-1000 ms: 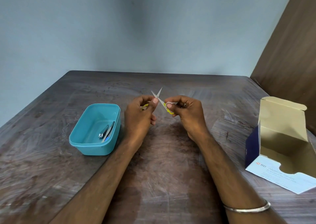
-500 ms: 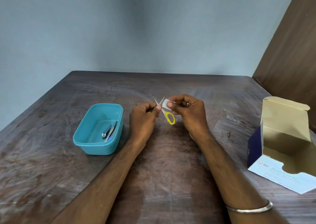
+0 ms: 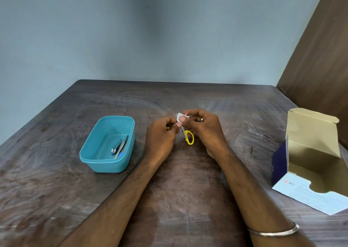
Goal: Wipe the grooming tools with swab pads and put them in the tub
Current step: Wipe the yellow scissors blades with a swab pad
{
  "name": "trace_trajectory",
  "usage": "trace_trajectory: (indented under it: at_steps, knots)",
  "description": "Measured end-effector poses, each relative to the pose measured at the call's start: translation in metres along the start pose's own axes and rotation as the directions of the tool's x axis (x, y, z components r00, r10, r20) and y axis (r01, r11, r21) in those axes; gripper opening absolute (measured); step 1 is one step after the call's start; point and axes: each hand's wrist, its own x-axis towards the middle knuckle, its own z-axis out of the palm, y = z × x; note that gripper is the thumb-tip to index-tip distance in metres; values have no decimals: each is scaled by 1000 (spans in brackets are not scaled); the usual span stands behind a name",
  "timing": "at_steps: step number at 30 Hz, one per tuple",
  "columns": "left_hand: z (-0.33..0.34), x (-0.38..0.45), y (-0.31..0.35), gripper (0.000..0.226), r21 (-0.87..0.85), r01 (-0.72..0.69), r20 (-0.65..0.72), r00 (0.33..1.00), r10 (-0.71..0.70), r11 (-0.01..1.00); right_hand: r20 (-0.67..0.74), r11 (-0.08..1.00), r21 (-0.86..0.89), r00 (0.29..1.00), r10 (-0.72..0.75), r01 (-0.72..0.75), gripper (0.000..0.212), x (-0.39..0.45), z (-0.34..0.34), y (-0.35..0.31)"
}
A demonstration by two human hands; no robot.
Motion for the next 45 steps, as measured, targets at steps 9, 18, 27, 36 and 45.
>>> trace_trajectory:
  at_steps: [9, 18, 27, 36, 45]
  knots:
    - [-3, 1, 4, 17, 14, -4, 21, 1000, 4, 1000, -10, 994, -104, 999, -46, 44, 15, -2, 0, 0]
    - [-5, -1, 6, 20, 18, -8, 18, 1000, 8, 1000, 30, 1000, -10, 1000, -7, 8, 13, -6, 1, -5]
    - [-7, 0, 4, 20, -14, 8, 14, 1000, -8, 1000, 46, 1000, -12, 999, -17, 18, 5, -7, 0, -8]
    - [-8, 1, 3, 19, -59, 34, 29, 999, -33, 998, 41, 999, -33, 999, -31, 33, 16, -10, 2, -10]
    - [-11, 0, 5, 20, -127, 60, 50, 997, -54, 990, 29, 1000, -21, 999, -15, 15, 13, -11, 2, -13]
